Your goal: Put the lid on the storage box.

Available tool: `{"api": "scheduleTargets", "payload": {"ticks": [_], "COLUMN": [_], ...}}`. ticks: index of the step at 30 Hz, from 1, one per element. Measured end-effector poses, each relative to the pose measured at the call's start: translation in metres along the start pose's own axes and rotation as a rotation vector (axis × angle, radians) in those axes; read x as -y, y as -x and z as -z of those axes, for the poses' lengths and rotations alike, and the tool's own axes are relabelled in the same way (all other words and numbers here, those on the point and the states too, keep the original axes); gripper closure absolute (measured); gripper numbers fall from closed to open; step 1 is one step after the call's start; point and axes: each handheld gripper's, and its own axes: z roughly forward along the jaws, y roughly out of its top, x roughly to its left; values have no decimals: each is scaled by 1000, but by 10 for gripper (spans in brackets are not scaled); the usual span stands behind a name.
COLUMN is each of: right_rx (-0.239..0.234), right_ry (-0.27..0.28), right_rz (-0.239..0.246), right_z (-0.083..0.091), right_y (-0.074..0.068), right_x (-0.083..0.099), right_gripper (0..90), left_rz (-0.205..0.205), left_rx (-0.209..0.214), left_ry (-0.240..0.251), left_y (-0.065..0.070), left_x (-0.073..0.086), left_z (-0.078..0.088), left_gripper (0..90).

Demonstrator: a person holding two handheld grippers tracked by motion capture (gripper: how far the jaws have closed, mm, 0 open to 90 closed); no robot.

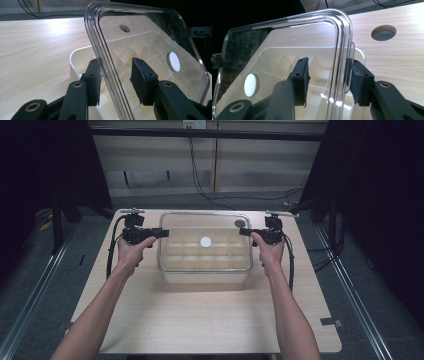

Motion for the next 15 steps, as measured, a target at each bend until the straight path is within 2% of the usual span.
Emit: {"api": "scheduleTargets", "payload": {"ticks": [3, 7, 11, 14, 15], "right_rx": [12, 20, 30, 44, 43], "right_ry": [-6, -13, -25, -33, -35], "right_rz": [7, 4, 2, 7, 7], "right_z": [-1, -4, -7, -8, -8], "right_y": [0, 2, 3, 5, 6], "right_x": [0, 1, 1, 1, 2], "right_gripper": [545, 543, 540, 538, 537], "left_rz": [4, 18, 27, 19, 26], "left_rx": [-23, -12, -18, -35, -23], "left_ry": [-17, -26, -40, -54, -52], "left_y": [-2, -6, -10, -11, -12], "left_x": [2, 2, 5, 6, 6], "left_z": [-4, -8, -12, -15, -16], "left_gripper": [601, 601, 600, 607, 607]}}
